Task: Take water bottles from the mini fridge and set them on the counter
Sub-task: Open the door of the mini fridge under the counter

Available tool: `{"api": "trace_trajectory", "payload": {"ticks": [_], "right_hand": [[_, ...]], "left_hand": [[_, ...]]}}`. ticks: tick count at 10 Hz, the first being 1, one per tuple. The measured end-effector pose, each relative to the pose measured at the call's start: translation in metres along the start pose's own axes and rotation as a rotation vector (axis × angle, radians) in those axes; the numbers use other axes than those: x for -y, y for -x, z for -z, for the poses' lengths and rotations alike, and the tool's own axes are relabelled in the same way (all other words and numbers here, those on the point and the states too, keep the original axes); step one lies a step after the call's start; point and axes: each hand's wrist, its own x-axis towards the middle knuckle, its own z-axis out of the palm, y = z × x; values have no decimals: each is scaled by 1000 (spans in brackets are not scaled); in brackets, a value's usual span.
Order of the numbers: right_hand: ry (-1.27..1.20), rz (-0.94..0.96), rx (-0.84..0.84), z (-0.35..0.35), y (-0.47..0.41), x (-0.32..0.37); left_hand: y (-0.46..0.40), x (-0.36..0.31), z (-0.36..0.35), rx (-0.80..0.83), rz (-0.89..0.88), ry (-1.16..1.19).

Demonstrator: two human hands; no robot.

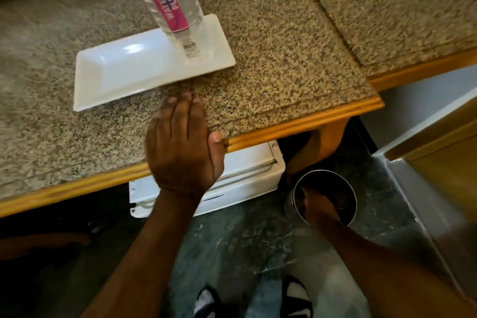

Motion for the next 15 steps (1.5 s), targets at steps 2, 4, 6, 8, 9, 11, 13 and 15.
{"api": "trace_trajectory", "payload": {"ticks": [2,4,6,8,9,11,13,15], "right_hand": [[-2,283,-219,-23,48,48],[17,607,-349,-78,34,157],[116,625,-259,-121,-5,201],[345,648,-303,-134,-12,203],[411,632,-296,-133,-12,203],[479,639,-271,-126,-8,206],[478,701,-200,-129,14,178],[406,770,-198,-138,44,138]], "left_hand": [[105,2,-21,32,-3,110],[234,110,-66,470,7,36],[243,171,-115,763,85,94],[240,185,-144,782,66,132],[243,184,-146,754,36,123],[249,178,-142,751,81,94],[292,152,-115,687,107,117],[348,107,-78,689,144,186]]}}
